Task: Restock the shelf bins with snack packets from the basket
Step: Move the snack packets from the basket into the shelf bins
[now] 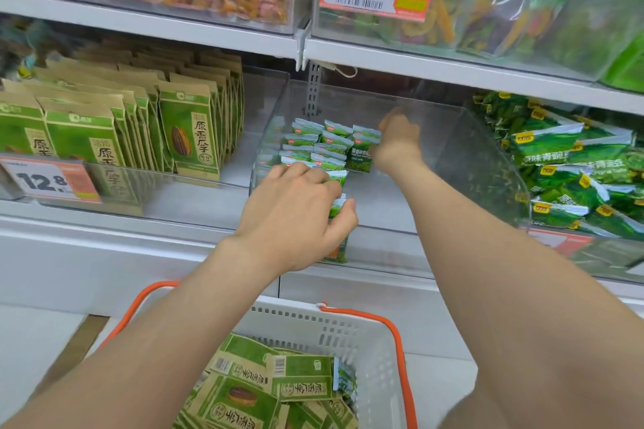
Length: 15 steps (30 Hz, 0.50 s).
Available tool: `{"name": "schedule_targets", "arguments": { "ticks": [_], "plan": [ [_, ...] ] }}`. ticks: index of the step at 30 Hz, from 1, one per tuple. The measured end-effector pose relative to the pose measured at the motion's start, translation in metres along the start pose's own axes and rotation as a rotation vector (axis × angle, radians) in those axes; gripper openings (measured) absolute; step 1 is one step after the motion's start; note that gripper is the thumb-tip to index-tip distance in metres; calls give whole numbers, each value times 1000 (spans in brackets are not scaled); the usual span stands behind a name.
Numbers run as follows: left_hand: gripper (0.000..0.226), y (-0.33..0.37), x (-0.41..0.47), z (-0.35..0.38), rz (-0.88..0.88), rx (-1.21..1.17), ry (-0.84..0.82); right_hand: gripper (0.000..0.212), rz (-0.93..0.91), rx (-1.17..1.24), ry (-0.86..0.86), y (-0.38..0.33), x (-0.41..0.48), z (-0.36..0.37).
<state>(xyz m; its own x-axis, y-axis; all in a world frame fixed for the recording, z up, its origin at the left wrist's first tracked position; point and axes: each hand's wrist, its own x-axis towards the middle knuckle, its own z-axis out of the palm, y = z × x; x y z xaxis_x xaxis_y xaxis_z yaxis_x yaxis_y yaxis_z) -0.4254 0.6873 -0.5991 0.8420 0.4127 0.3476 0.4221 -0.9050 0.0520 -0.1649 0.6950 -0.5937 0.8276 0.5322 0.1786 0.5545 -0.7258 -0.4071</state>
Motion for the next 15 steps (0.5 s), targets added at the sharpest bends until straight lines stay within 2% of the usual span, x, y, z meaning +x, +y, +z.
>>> {"name": "schedule_targets", "arguments": {
  "ticks": [2, 6, 9, 12, 15],
  "plan": [
    [62, 0, -1, 0, 3, -6, 3, 33, 13, -48, -21, 0, -1, 2],
    [62, -1, -2, -1, 3, -16, 12, 35, -12, -145, -125, 3, -4, 1],
    [58, -1, -3, 0, 18, -16, 49, 15, -114, -165, -143, 2, -20, -14],
    [47, -1, -4, 2, 39, -52, 191, 18, -291, -109, -72, -3, -51, -36],
    [28, 0, -13, 5, 118, -134, 432, 28, -466, -104, 3, -11, -99, -63]
  ]
}}
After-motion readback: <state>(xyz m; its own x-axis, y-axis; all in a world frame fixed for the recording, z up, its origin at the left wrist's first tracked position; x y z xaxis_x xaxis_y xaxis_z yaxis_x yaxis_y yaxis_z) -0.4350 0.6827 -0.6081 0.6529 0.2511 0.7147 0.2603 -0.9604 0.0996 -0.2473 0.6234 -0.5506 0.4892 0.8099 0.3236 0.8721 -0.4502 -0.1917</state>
